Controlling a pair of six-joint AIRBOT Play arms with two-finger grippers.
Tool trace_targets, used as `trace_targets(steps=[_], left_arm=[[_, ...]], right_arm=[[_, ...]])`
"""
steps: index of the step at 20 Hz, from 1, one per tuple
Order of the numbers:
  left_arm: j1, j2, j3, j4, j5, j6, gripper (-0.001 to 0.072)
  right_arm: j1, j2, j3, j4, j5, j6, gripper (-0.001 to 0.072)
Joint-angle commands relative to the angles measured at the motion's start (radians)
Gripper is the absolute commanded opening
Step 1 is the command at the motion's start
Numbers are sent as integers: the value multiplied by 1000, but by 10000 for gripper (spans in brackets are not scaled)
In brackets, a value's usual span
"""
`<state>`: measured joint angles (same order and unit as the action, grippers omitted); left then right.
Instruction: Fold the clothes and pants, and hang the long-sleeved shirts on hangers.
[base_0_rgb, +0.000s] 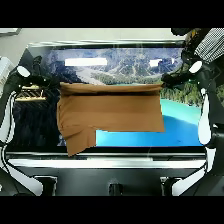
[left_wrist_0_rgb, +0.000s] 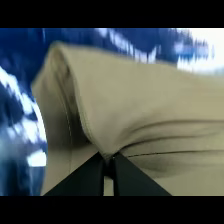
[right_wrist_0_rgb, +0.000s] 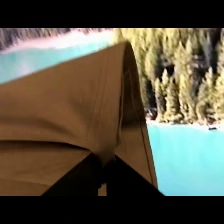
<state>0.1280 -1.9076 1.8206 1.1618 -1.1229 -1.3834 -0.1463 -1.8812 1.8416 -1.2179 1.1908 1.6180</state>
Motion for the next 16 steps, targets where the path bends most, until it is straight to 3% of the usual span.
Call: trace_targets(steps=[1, 14, 15, 16], left_arm=[[3, -14, 11, 67, -182, -35, 13], [-36, -66, 6, 107, -227, -93, 15], [-35, -66, 6, 106, -226, -103, 30], [-33, -64, 7, 106, -226, -122, 127]], right_arm=[[1, -6, -1, -32, 102, 0, 33], [52, -95, -3, -131, 184, 69, 42], [52, -95, -3, -130, 188, 69, 141], [52, -94, -3, -129, 205, 69, 230]])
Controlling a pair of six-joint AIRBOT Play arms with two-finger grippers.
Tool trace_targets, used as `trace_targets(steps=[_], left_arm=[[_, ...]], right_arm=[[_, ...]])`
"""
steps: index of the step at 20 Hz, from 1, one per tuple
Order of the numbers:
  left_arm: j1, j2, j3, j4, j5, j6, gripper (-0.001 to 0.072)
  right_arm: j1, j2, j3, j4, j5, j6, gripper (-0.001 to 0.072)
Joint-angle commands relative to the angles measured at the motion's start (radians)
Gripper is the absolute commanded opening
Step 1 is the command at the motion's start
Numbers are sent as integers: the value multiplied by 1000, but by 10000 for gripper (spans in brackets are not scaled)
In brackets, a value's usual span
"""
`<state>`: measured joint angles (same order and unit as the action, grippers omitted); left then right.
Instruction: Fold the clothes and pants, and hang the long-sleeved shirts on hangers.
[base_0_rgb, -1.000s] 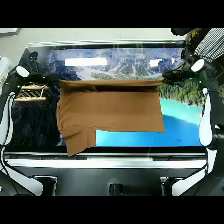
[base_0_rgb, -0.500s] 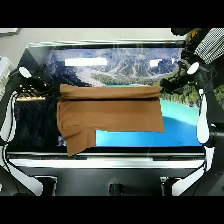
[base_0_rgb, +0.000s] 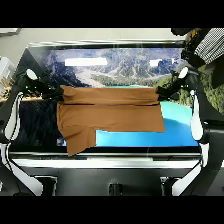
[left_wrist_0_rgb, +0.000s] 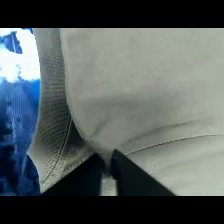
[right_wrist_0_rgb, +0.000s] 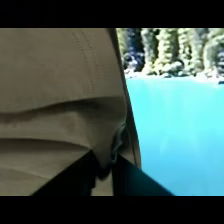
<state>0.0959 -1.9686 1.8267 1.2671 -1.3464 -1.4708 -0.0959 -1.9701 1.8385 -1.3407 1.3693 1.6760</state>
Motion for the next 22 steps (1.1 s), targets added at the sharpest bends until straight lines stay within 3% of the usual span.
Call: trace_targets(steps=[1, 2, 3, 5, 8, 11, 16, 22], left_arm=[[3, 5, 1, 1, -4, -42, 268], [11, 22, 1, 1, -10, -40, 388], [24, 47, 1, 2, -26, -39, 413], [64, 109, 0, 2, -90, -21, 413], [155, 239, -82, -44, -121, -32, 414], [262, 435, -374, -125, -101, -10, 413], [320, 776, -941, -179, 49, 15, 413], [316, 871, -1265, -399, 126, 202, 412]], right_arm=[[2, -2, 1, -7, 65, 10, 315], [0, 8, 1, -10, 107, 1, 449], [-6, 31, 1, -29, 143, -39, 479], [-22, 112, -4, -22, 139, -161, 473], [-94, 243, -56, -2, 119, -200, 473], [-184, 378, -262, 82, 106, -225, 473], [-217, 603, -626, 155, -13, -251, 473], [-217, 712, -742, 237, -40, -247, 473]])
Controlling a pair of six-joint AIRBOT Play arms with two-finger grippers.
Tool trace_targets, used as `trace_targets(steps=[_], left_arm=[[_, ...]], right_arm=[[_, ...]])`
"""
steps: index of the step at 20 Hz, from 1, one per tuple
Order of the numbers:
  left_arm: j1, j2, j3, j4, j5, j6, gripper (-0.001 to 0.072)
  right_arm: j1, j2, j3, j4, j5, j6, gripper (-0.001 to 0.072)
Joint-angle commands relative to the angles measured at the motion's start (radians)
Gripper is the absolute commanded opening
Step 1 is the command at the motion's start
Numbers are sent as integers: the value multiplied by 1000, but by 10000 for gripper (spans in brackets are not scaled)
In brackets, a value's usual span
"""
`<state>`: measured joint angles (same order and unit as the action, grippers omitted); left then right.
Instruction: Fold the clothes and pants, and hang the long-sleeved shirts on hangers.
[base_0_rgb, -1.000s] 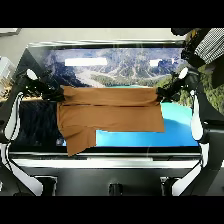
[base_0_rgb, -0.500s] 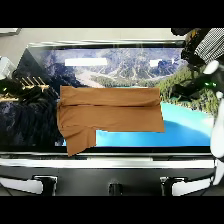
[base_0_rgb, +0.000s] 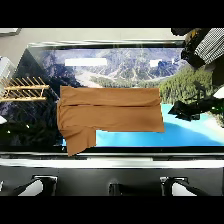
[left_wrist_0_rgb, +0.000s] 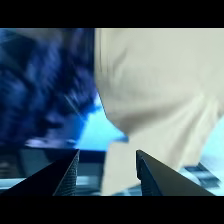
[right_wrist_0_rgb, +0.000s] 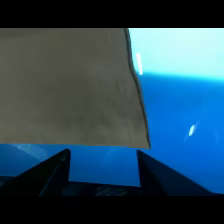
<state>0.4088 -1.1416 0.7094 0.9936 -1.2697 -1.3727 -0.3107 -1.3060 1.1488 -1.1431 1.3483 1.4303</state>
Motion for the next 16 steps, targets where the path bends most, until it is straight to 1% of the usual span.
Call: trace_targets(steps=[1, 4, 8, 11, 14, 16], left_arm=[[-3, 44, -180, -162, 69, 138, 412], [-51, 43, -232, -191, 141, 169, 412], [-156, 27, -245, -190, 216, 181, 412], [-192, -4, -245, -190, 282, 181, 412], [-191, -14, -243, -190, 294, 204, 411], [-187, -13, -232, -190, 255, 233, 410]], right_arm=[[-3, 53, -52, 44, -18, 1, 473], [-3, 73, -52, 44, -16, 18, 472], [-3, 89, -51, 45, -12, 24, 472], [-3, 89, -51, 58, -5, 24, 471], [-3, 89, -51, 59, 12, 24, 471], [-3, 89, -51, 59, 14, 24, 471]])
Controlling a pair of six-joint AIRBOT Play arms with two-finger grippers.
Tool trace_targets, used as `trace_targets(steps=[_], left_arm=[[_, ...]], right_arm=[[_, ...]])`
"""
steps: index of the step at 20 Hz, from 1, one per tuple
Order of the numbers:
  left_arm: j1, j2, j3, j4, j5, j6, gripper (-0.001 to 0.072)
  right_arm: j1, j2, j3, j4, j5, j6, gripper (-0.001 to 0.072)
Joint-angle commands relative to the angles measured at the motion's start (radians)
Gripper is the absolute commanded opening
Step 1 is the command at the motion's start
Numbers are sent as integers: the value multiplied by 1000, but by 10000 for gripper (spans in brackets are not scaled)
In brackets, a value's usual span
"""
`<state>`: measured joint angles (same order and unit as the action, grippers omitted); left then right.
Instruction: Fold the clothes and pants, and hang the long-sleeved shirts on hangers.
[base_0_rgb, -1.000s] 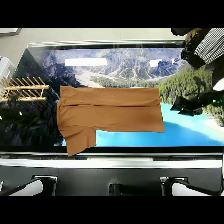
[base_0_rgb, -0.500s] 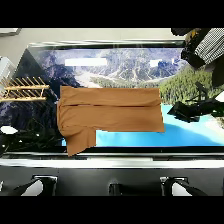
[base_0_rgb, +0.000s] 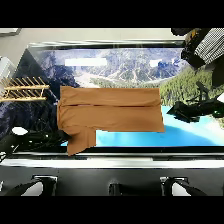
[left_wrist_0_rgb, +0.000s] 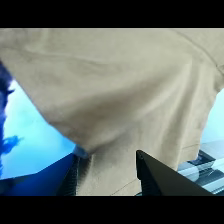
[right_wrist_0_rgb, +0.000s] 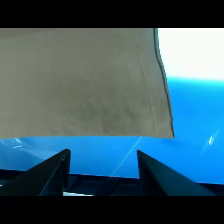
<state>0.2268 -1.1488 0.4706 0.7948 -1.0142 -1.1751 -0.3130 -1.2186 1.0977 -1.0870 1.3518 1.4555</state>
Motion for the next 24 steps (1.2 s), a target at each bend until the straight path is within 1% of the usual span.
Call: trace_targets(steps=[1, 3, 6, 7, 9, 11, 18, 21, 22, 24], left_arm=[[3, -2, 15, 9, -38, 60, 410], [42, 17, 24, 14, -104, 87, 410], [151, 69, 23, 47, -162, 87, 410], [185, 80, 23, 46, -168, 87, 410], [202, 76, 21, 45, -150, 86, 410], [177, 57, 18, 37, -107, 87, 410], [0, -43, 19, -11, 18, 87, 410], [-39, -55, 19, -32, 65, 84, 408], [-42, -55, 19, -50, 66, 88, 371], [-43, -54, 19, -78, 60, 95, 358]], right_arm=[[0, 1, 0, 2, 11, -1, 471], [0, 1, 0, 2, 10, -2, 471], [0, 1, 0, 2, 7, -2, 471], [0, 1, 0, 2, 4, -2, 471], [0, 1, 0, 2, -8, -2, 471], [0, 1, 0, 2, -24, -1, 470], [0, 1, 0, 3, -31, 6, 470], [0, 1, 0, 12, -22, 6, 470], [0, 1, 0, 25, -19, 6, 469], [0, 1, 0, 80, -19, 5, 466]])
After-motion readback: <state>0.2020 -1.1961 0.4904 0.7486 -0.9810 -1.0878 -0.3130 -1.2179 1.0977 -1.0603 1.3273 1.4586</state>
